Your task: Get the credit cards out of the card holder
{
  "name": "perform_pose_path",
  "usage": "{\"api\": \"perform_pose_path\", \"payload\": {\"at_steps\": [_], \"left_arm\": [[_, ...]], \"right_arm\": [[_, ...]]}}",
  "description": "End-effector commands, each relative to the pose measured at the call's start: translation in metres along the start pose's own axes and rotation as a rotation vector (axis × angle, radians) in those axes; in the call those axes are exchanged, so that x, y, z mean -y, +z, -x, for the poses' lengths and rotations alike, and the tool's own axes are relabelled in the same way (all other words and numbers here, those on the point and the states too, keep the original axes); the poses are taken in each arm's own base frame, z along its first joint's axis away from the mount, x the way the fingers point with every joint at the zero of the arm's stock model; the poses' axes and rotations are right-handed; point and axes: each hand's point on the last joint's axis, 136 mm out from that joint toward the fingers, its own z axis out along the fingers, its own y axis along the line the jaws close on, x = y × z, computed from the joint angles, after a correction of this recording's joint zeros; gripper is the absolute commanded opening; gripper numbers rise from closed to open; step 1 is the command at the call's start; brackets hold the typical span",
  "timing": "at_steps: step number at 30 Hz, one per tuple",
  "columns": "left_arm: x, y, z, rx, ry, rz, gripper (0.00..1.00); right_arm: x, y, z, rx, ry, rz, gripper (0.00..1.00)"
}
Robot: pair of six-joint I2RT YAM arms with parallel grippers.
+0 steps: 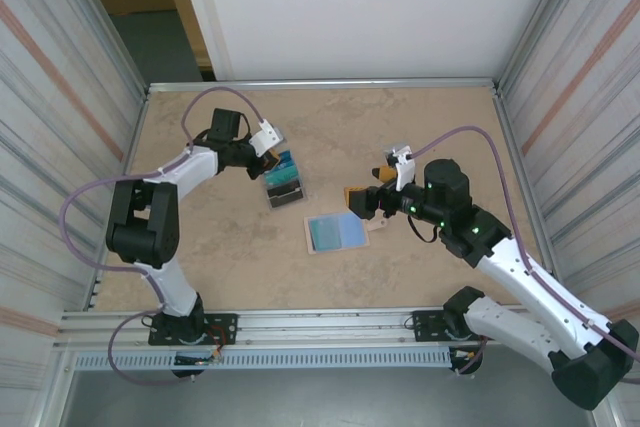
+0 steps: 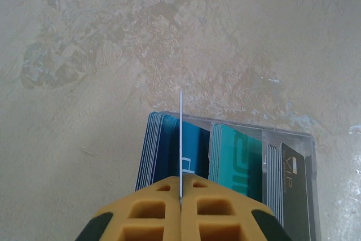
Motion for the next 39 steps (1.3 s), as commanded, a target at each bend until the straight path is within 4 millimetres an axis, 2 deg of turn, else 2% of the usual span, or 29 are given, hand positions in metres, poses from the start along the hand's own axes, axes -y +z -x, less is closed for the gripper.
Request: {"api": "perform_pose_path", "payload": {"at_steps": [1, 2, 6, 12, 17, 19, 20, 21, 25, 27, 32, 33, 34, 39], "left_arm": [[-0.003, -0.002, 0.007, 0.018, 0.033, -0.018, 0.0], [-0.003, -0.002, 0.006, 0.017, 0.031, -0.021, 0.02], [0.0, -0.005, 0.011, 0.035, 0.032, -0.031, 0.19], [-0.002, -0.013, 0.02, 0.044, 0.046, -0.012, 0.21], [0.002, -0.027, 0.031, 0.075, 0.046, -0.007, 0.23], [0.005, -0.035, 0.04, 0.098, 0.046, 0.002, 0.28], [0.007, -0.04, 0.044, 0.11, 0.048, 0.011, 0.34], [0.008, -0.044, 0.047, 0.119, 0.046, 0.021, 0.35], [0.015, -0.064, 0.06, 0.176, 0.022, 0.088, 0.6], [0.017, -0.072, 0.064, 0.194, 0.003, 0.142, 0.72], [0.031, -0.089, 0.065, 0.217, -0.038, 0.266, 0.91], [0.035, -0.091, 0.064, 0.216, -0.045, 0.286, 0.95], [0.038, -0.092, 0.062, 0.213, -0.055, 0.305, 0.99], [0.048, -0.104, 0.056, 0.216, -0.097, 0.402, 0.99]], "right_arm": [[0.004, -0.005, 0.006, 0.043, 0.017, -0.018, 0.99], [0.003, -0.005, 0.006, 0.045, 0.019, -0.017, 0.99], [0.004, -0.005, 0.006, 0.053, 0.024, -0.02, 0.99], [0.006, -0.006, 0.008, 0.065, 0.035, -0.03, 0.99], [0.019, -0.007, 0.01, 0.096, 0.079, -0.099, 0.99], [0.023, -0.007, 0.009, 0.094, 0.08, -0.115, 0.99], [0.025, -0.007, 0.008, 0.091, 0.082, -0.126, 0.99], [0.027, -0.006, 0.008, 0.086, 0.084, -0.135, 0.99], [0.037, 0.002, -0.002, 0.029, 0.094, -0.181, 0.99], [0.043, 0.007, -0.008, -0.007, 0.106, -0.211, 0.99], [0.048, 0.023, -0.023, -0.097, 0.109, -0.27, 0.99], [0.05, 0.031, -0.032, -0.141, 0.106, -0.281, 0.98], [0.051, 0.036, -0.037, -0.165, 0.101, -0.291, 0.96], [0.049, 0.055, -0.058, -0.277, 0.067, -0.337, 0.89]]}}
